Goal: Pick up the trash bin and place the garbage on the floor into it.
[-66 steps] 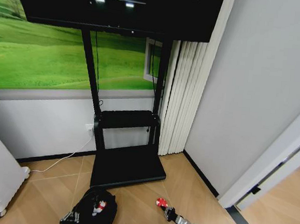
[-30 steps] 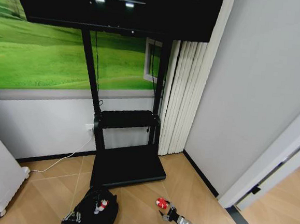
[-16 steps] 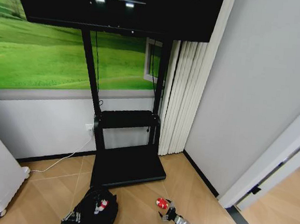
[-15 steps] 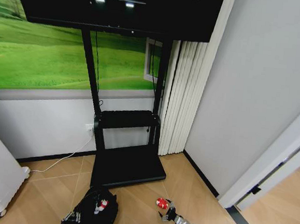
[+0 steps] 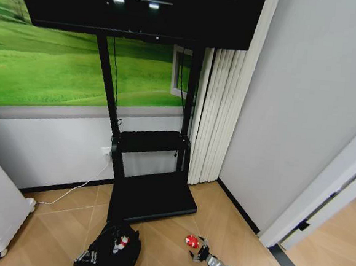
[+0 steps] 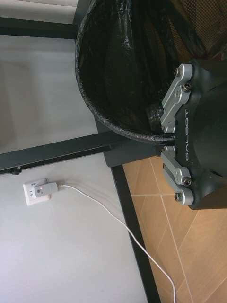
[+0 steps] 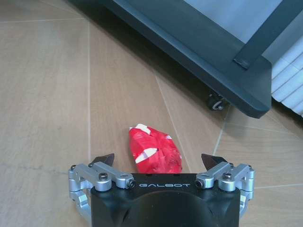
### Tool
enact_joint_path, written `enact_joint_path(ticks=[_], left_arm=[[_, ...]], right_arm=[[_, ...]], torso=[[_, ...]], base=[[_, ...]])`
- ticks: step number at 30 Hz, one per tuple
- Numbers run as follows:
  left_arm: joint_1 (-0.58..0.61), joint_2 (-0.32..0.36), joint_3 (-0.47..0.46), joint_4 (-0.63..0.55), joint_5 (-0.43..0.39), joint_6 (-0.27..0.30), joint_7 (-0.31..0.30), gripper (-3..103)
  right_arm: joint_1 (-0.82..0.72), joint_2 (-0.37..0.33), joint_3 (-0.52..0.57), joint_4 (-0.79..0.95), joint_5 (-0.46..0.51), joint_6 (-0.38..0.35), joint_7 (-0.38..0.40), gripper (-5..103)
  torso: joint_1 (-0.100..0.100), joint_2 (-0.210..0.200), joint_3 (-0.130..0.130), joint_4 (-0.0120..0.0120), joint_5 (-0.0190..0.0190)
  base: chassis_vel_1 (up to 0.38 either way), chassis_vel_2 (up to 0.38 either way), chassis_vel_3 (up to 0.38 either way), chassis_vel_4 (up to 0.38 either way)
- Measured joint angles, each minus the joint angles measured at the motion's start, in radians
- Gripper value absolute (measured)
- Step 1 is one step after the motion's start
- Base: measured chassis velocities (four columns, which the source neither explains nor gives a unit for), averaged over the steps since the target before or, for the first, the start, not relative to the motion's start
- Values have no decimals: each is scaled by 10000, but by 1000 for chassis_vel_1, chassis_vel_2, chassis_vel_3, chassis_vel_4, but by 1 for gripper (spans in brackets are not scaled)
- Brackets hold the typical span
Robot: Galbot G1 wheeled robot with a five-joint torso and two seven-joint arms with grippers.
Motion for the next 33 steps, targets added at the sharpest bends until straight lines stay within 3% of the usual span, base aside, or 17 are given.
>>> enact_joint_path(ticks=[4, 6, 9, 11, 13, 16, 18, 25, 26, 33], left_arm=[[-2, -1, 0, 14, -8, -10, 1, 7], [-17, -7, 8, 28, -21, -20, 7, 7], [-29, -12, 24, 34, -25, -25, 9, 7], [-37, -12, 31, 36, -27, -25, 10, 7], [-67, -12, 46, 51, -38, -26, 15, 7], [-79, -12, 56, 60, -41, -29, 17, 7], [-99, -23, 80, 71, -47, -35, 17, 7], [-105, -44, 104, 96, -50, -37, 18, 7], [-110, -49, 111, 99, -48, -37, 18, 7], [-75, -59, 91, 46, -43, -20, -21, 7]], right_arm=[[8, -8, -16, -37, 5, -43, -69, 98], [8, 3, -2, -74, 7, -83, -113, 86], [-8, 35, 12, -114, 0, -114, -135, 79], [-12, 52, 20, -128, -2, -123, -139, 79], [-6, 76, 25, -138, -4, -139, -141, 68], [3, 83, 26, -138, -4, -140, -142, 62], [12, 84, 23, -138, -4, -141, -149, 48], [14, 69, 47, -122, 3, -138, -154, 31], [-3, 69, 75, -111, 8, -129, -155, 21], [-23, -19, 88, -27, 52, 51, -171, 19]], torso=[[0, 0, 0, 0, 0], [0, 0, 0, -1, 0], [0, 0, 0, -1, 1], [0, 0, 0, -1, 1], [0, 0, 0, -1, 0], [0, 1, 0, -1, 1], [0, 0, 0, -1, 0], [0, 1, -1, -1, 0], [0, 0, 0, 0, 2], [0, -2, 0, -1, 2]], base=[[0, 0, 0, 0], [0, 0, 0, 0], [0, 0, 0, 0], [0, 0, 0, 0], [0, 0, 0, 0], [0, 0, 0, 0], [0, 0, 0, 0], [0, 0, 0, 0], [0, 0, 0, 0], [0, 0, 0, 0]])
